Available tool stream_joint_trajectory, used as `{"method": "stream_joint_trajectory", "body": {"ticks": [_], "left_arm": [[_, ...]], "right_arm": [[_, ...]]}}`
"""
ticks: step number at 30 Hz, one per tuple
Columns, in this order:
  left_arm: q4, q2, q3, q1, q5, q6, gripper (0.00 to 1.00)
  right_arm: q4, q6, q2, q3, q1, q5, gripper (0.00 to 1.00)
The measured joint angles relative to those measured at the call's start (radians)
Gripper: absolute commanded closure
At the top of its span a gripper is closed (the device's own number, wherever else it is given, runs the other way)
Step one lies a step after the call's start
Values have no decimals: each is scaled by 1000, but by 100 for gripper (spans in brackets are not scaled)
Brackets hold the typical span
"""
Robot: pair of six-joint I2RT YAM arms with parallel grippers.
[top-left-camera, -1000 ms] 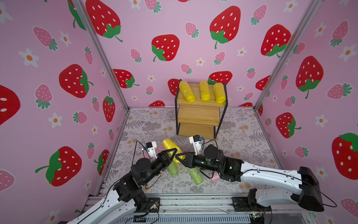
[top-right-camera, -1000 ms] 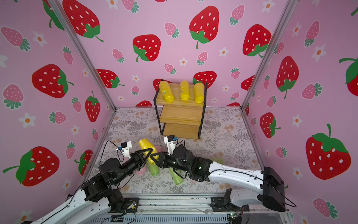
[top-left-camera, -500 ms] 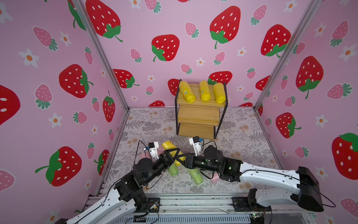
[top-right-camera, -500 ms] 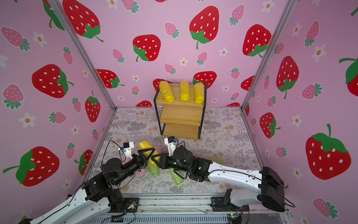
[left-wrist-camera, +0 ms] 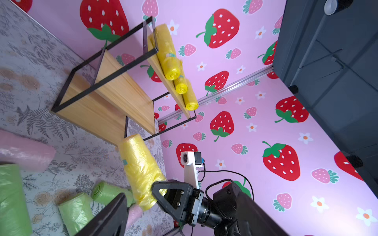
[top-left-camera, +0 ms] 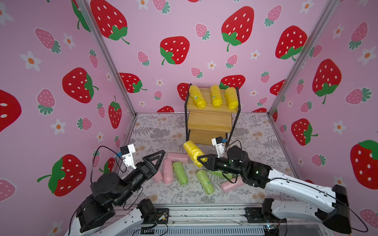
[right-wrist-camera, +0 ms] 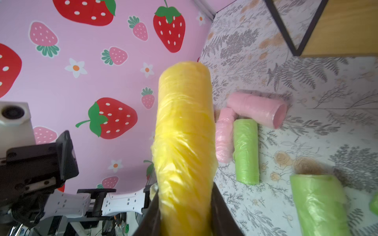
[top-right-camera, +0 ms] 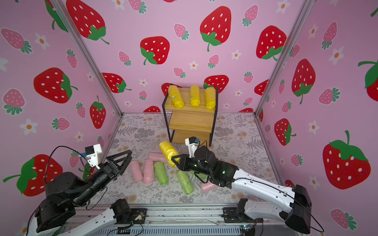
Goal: Sort the rolls of trash bags by color and place them on the shelf
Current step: Pick up the roll of trash bags from the center of the board, then place the roll of trash bags on the shelf.
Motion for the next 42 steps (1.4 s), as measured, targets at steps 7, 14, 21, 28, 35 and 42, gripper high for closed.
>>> {"method": "stream_joint_trajectory", "body": {"ticks": [7,14,21,28,35,42], "left_arm": [[-72,-34,-95,0,-24,-11,13],[-76,16,-121,0,-7,-43,16],[-75,110,-115,0,69,-59,17],[-79,139,-96,0,105,-67,18],[-62,152,-138,0,153,-103,18],[-66,180,-138,0,164,-104,13]], "right_arm": [[-89,-103,83,369,-188,-33,100],[-135,-224,265,734,-328,-43,100],[-281,-287,511,996,-459,-60,100],[-483,-328,712,1210,-519,-76,100],[-627,-362,829,1414,-528,-129,43],[-687,-415,820,1439,-528,-172,26]]}}
